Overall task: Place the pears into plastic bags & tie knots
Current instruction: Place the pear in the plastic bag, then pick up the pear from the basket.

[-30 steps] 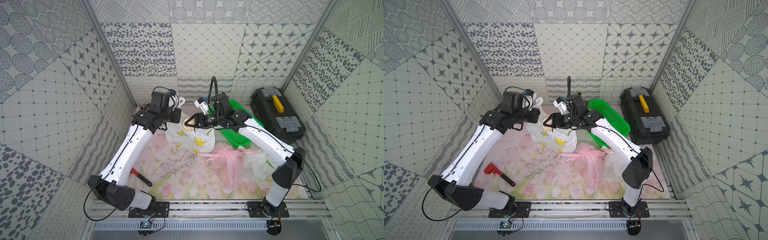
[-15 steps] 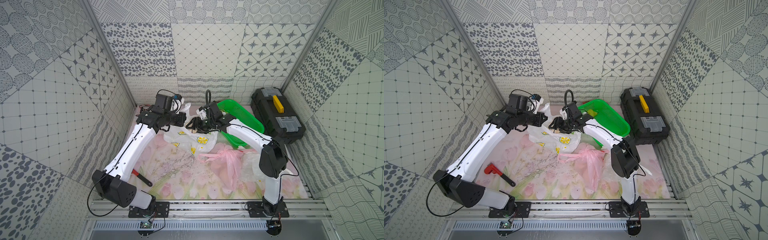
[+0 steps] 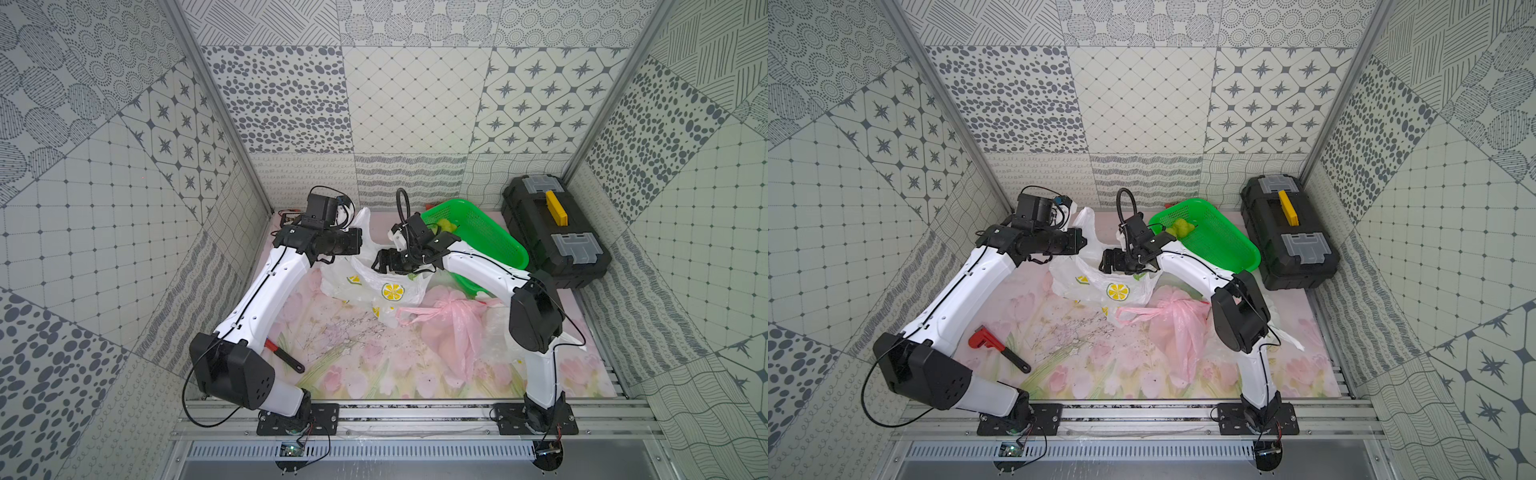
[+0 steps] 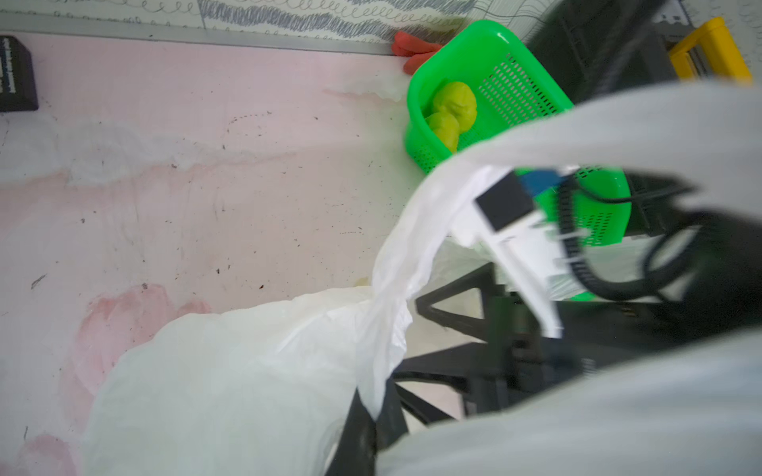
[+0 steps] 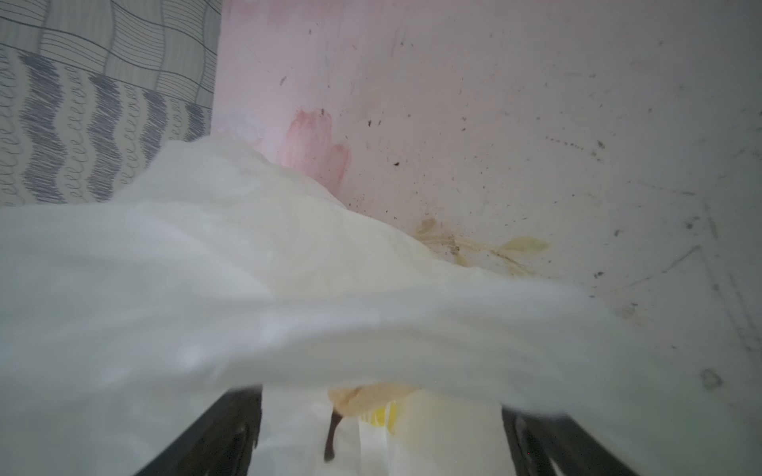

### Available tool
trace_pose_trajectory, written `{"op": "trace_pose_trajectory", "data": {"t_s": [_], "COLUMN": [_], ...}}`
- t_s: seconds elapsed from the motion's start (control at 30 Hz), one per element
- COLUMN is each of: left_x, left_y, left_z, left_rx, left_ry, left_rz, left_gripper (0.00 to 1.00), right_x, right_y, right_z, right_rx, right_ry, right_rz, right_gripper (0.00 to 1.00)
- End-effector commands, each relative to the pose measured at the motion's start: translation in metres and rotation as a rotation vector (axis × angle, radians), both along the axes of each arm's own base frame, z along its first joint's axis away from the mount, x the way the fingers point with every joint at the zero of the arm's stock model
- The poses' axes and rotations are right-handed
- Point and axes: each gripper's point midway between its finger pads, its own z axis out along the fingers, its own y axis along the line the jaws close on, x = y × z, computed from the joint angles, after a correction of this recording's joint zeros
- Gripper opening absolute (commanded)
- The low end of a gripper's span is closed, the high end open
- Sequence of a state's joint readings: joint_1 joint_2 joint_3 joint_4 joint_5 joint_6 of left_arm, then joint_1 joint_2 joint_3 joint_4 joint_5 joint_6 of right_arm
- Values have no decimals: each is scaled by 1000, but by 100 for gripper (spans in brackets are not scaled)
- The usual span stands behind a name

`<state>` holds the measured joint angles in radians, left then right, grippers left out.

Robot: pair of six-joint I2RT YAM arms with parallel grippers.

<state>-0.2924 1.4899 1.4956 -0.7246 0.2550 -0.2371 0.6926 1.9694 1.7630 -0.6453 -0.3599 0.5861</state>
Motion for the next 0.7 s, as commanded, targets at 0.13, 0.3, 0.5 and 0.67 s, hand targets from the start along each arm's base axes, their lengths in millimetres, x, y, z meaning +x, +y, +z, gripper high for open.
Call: {"op": "trace_pose_trajectory", "data": {"t_s": [0.13, 0.3, 0.5, 0.67], "left_x": [23, 19, 6, 1], "left_y": [21, 45, 66, 45], "left_z": [-25, -53, -27, 4], "left_rx": [29, 90, 106, 13], "left_ry": [67, 149, 71, -13], "left_rz": [139, 206, 259, 202], "left_gripper": [0, 0, 0, 0], "right_x": [34, 99, 144, 172], "right_y": [-78, -189, -244, -216], "right_z": [149, 128, 26, -20], "right_rx": [355, 408, 32, -109], "right_ry": [-214, -190, -108, -95], "right_rz": [-152, -598, -784, -760], "right_gripper": [83, 77, 75, 78]}}
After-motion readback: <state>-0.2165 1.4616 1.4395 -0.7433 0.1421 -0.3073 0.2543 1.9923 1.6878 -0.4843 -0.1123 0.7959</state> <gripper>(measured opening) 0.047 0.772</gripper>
